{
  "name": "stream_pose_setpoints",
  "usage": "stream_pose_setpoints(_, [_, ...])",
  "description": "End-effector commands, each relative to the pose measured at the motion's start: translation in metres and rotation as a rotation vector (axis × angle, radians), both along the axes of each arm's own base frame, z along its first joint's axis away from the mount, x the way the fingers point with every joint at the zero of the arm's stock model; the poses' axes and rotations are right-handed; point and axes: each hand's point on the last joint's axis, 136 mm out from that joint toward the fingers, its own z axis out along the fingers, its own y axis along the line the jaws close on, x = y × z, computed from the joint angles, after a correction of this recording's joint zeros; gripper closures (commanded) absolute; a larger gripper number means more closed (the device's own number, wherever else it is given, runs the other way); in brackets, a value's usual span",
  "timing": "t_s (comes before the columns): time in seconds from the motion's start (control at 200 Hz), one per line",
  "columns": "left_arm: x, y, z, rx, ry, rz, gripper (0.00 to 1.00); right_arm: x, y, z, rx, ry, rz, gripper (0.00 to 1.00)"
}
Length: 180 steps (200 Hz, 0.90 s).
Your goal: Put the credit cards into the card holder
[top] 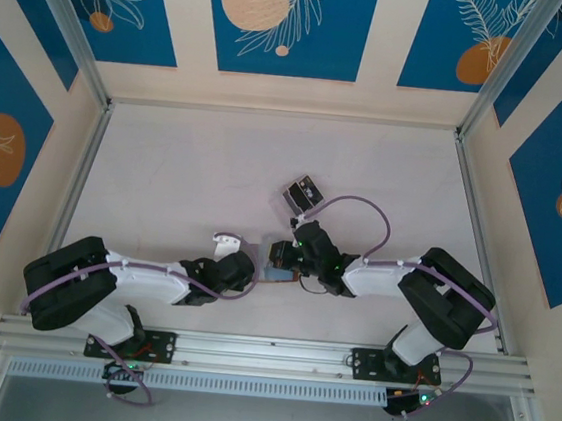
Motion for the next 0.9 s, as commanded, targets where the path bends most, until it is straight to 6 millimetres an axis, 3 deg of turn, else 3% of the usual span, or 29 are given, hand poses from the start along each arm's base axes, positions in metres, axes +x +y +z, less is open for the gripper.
stream_pose_setpoints(0.0, [-0.029,0.002,-0.032,0.034,0.167,-0.076,0.72,-0.002,0.0,-0.005,0.033,0.029,-0.014,1.0])
stream_pose_setpoints(0.54, [-0.029,0.003,-0.034,0.041,0.171,-0.075,0.72,-0.001,-0.007,-0.016,0.178,0.121,-0.052,1.0])
stream_pose_setpoints(0.895, [-0.03,0.004,-0.034,0.047,0.173,-0.075,0.72,0.004,-0.013,-0.03,0.135,0.094,-0.052,1.0])
